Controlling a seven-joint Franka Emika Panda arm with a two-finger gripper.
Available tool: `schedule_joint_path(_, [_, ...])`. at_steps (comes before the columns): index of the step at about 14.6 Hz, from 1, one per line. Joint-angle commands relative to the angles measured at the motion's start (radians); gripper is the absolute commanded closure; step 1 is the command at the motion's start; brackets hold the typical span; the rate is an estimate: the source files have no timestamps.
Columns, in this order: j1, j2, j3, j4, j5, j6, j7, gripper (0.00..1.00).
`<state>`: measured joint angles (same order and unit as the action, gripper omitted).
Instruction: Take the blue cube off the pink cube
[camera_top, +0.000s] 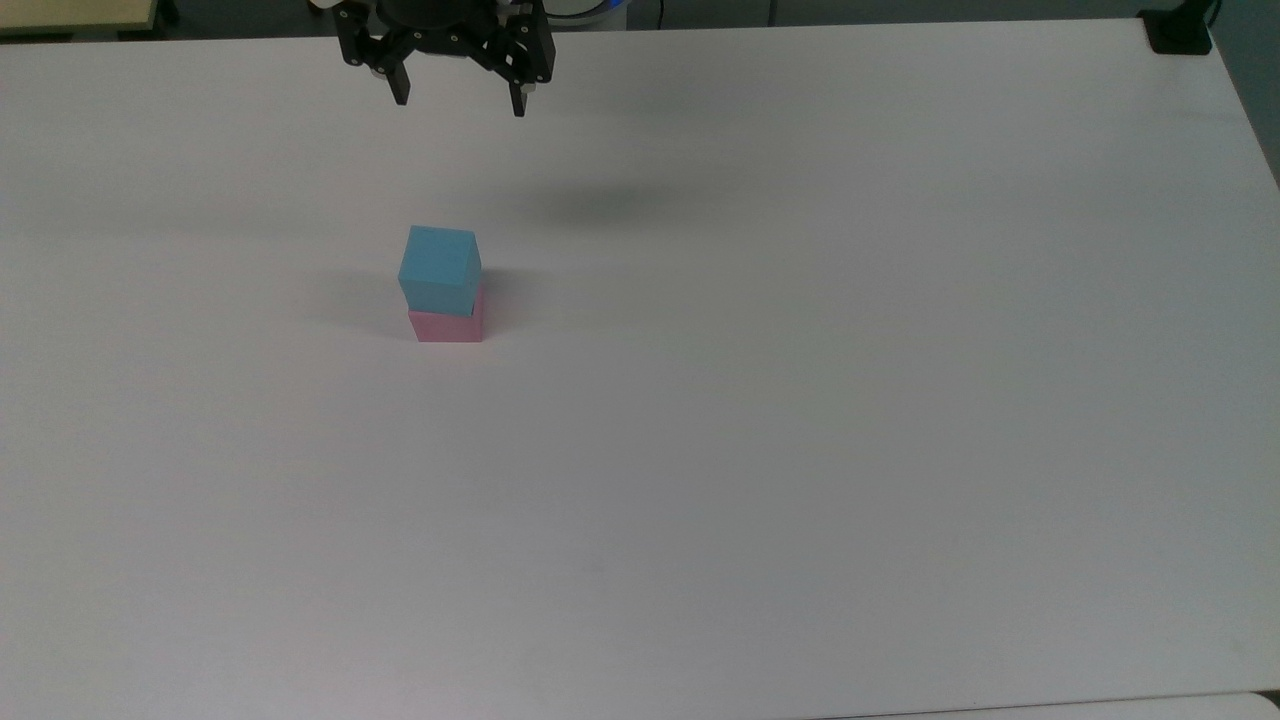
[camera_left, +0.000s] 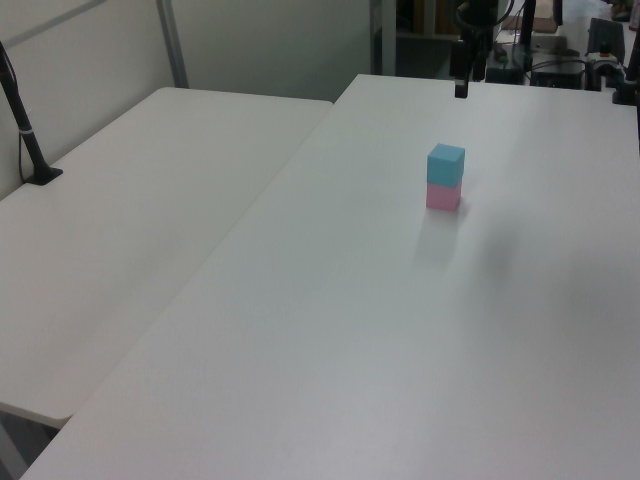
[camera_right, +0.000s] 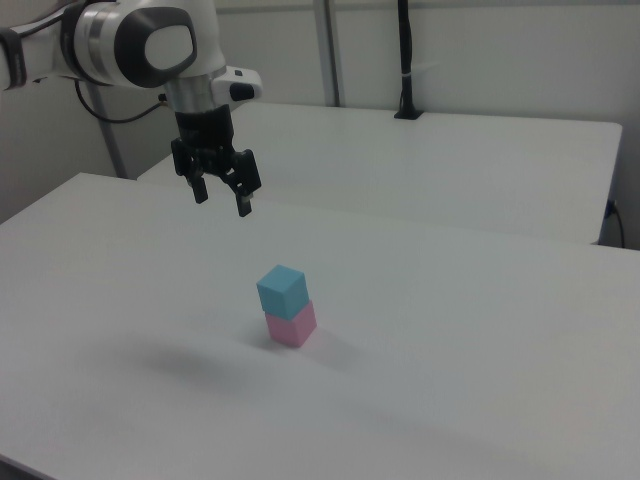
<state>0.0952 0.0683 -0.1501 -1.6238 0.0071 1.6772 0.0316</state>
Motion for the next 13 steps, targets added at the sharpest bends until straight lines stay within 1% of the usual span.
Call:
schedule_joint_path(1, [-0.002,-0.005,0.004,0.002,-0.019,-0.024,0.024,0.0])
schedule_joint_path(9, [-0.006,0.001,0.006,0.002,-0.013,-0.013,0.024,0.0])
schedule_joint_path(11, [-0.008,0.013,0.006,0.004,-0.007,0.009,0.024,0.0])
schedule_joint_path(12, [-0.008,0.027,0.006,0.028,-0.007,0.012,0.025,0.0])
schedule_joint_path(13, [-0.009,0.045,0.006,0.03,-0.009,0.015,0.024,0.0])
